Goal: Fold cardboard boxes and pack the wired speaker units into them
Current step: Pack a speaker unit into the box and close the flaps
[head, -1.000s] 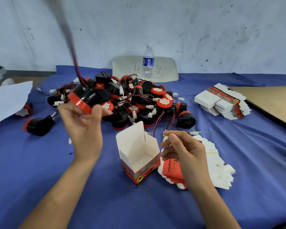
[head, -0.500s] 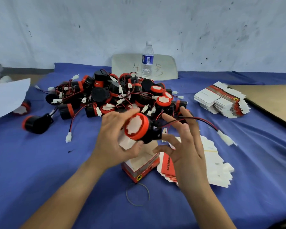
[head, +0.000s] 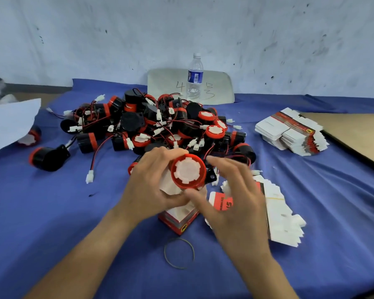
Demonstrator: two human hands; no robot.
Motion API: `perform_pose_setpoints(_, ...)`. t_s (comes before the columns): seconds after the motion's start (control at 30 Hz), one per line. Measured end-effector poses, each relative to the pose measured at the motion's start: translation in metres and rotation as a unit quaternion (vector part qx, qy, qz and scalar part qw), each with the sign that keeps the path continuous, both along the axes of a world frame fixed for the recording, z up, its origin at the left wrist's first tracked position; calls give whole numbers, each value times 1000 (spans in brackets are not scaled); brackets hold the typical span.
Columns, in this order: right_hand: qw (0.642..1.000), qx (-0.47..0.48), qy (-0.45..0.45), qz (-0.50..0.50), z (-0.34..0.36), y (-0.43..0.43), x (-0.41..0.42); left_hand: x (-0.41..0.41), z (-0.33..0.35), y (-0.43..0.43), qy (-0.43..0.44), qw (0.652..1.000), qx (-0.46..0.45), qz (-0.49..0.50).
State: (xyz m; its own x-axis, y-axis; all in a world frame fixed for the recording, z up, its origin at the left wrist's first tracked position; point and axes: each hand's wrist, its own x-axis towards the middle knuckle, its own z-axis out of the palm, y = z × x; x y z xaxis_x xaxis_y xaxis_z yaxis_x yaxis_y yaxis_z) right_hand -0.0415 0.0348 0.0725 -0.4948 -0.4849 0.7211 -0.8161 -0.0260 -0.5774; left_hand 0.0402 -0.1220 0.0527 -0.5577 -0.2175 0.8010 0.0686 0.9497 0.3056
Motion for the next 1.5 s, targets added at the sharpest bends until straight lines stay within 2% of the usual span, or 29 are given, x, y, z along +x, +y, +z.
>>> perform_pose_setpoints(0.07, 999, 38, -11, 5, -5, -7, 6, 0, 0, 1, -4, 1000, -17, -1)
perform_pose_setpoints(0.27, 998, 37, -53, 19, -10, -8, 0, -4, -2, 1, 4, 999, -45, -26)
perform_pose_setpoints(0.33, 998, 19, -60, 14, -11, -9, 0, -4, -4, 2, -1, 998, -2, -62)
perform_pose_setpoints(0.47, 987, -90, -129, 27, -9, -5, 2, -4, -10, 3, 31, 984, 109, -139)
perform_pose_setpoints(0.57, 967, -134, -182, 119, -8, -2, 0, -6, -15, 2, 58, 974, 171, -140)
perform_pose_setpoints(0.63, 964, -102, -190, 159, -9, -4, 1, -6, -17, 2, 69, 966, 207, -140)
perform_pose_setpoints(0.7, 981, -36, -139, 134, -15, -8, 2, -7, -17, 1, 77, 955, 249, -142)
perform_pose_setpoints(0.77, 995, 40, -49, 82, -22, -12, 0, -7, -17, 1, 77, 950, 273, -132)
perform_pose_setpoints(0.83, 992, 106, 16, 64, -28, -14, -4, -7, -18, 1, 59, 951, 278, -118)
perform_pose_setpoints(0.93, 972, 198, 86, 95, -34, -16, -5, -7, -20, 2, 36, 950, 288, -113)
perform_pose_setpoints(1.07, 966, 208, 119, 96, -37, -16, -5, -8, -22, 9, 43, 943, 315, -102)
perform_pose_setpoints(1.2, 954, 209, 213, -2, -36, -15, -8, -10, -25, 17, 26, 914, 397, -82)
perform_pose_setpoints(1.27, 962, 204, 181, 23, -38, -15, -11, -11, -27, 18, 21, 895, 437, -87)
perform_pose_setpoints(1.33, 976, 174, 99, 81, -40, -15, -13, -12, -29, 17, -1, 875, 472, -105)
perform_pose_setpoints(1.43, 990, 87, 43, 104, -42, -14, -19, -13, -32, 13, -69, 836, 527, -135)
perform_pose_setpoints(1.5, 995, 18, -5, 97, -41, -12, -21, -12, -32, 8, -118, 823, 540, -134)
